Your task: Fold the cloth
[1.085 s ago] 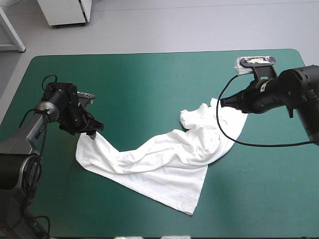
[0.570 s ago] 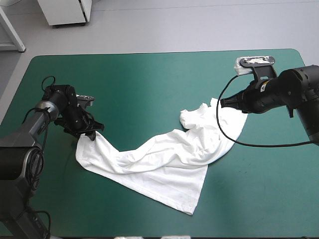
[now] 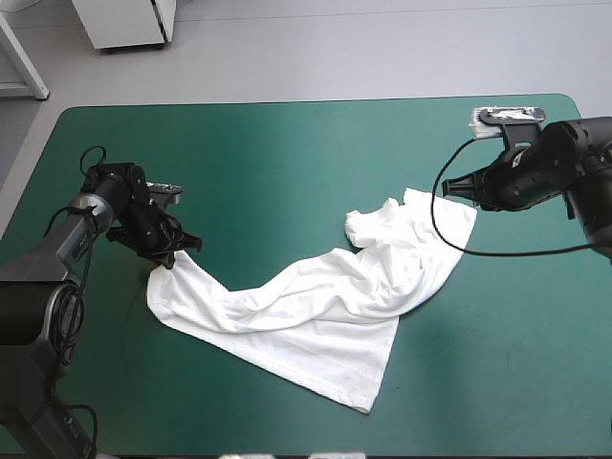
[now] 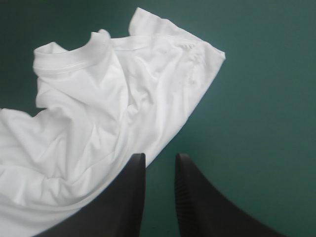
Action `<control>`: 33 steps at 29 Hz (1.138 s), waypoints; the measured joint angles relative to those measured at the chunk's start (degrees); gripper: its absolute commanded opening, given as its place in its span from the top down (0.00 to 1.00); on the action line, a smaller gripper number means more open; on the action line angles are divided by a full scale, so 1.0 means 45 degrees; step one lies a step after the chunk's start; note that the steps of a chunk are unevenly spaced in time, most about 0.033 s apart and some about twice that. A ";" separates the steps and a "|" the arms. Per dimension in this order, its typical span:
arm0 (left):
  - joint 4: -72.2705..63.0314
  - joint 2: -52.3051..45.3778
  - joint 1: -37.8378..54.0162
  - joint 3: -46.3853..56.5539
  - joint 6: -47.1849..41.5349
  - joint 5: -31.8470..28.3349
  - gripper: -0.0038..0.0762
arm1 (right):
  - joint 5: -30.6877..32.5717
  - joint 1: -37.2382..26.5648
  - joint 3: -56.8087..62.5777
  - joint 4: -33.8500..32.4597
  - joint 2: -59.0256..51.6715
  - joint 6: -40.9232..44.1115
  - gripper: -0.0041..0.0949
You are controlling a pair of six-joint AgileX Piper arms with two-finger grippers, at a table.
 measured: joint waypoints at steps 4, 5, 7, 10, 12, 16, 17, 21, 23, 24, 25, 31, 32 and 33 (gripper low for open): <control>0.0000 0.0000 0.0000 0.0000 0.0000 0.0000 0.96 | -0.0464 -0.1233 -0.0077 0.0724 0.1651 -0.0399 0.54; 0.0000 0.0000 0.0000 0.0000 0.0000 0.0000 0.96 | -0.0496 -0.1267 -0.0137 0.0713 0.1990 -0.0433 0.52; 0.0000 0.0000 0.0000 0.0000 0.0000 0.0000 0.96 | -0.0694 -0.1295 -0.0173 0.0727 0.2579 -0.0463 0.50; -0.0012 0.0000 0.0000 0.0000 0.0000 0.0000 0.96 | -0.1086 -0.1295 -0.0199 0.0749 0.3503 -0.0506 0.49; -0.0012 0.0000 0.0000 0.0000 0.0000 0.0000 0.96 | -0.1318 -0.1295 -0.0257 0.0749 0.4160 -0.0574 0.49; -0.0024 0.0000 0.0000 0.0000 0.0000 0.0002 0.96 | -0.1453 -0.1303 -0.0858 0.0582 0.5398 -0.0619 0.49; -0.0036 0.0000 0.0000 0.0000 0.0000 0.0013 0.96 | -0.1465 -0.1303 -0.1072 0.0522 0.5629 -0.0619 0.49; -0.0050 0.0000 0.0000 0.0000 0.0000 0.0013 0.96 | -0.1497 -0.1308 -0.2322 0.0382 0.6630 -0.0645 0.49; -0.0062 0.0000 0.0000 0.0000 0.0000 0.0013 0.96 | -0.1398 -0.1308 -0.2838 0.0382 0.7127 -0.0645 0.49; -0.0074 0.0000 0.0000 0.0000 0.0000 0.0013 0.96 | -0.1292 -0.1308 -0.3053 0.0382 0.7357 -0.0657 0.49; -0.0088 0.0000 0.0000 0.0000 0.0000 0.0013 0.96 | -0.1178 -0.1308 -0.3197 0.0382 0.7569 -0.0673 0.49; -0.0088 0.0000 0.0000 0.0000 0.0000 0.0013 0.96 | -0.0679 -0.1308 -0.3297 0.0372 0.8423 -0.0790 0.49; -0.0088 0.0000 0.0000 0.0000 0.0000 0.0013 0.96 | -0.0671 -0.1308 -0.3297 0.0372 0.8493 -0.0790 0.49; -0.0088 0.0000 0.0000 0.0000 0.0000 0.0013 0.96 | -0.0671 -0.1308 -0.3297 0.0372 0.8534 -0.0790 0.50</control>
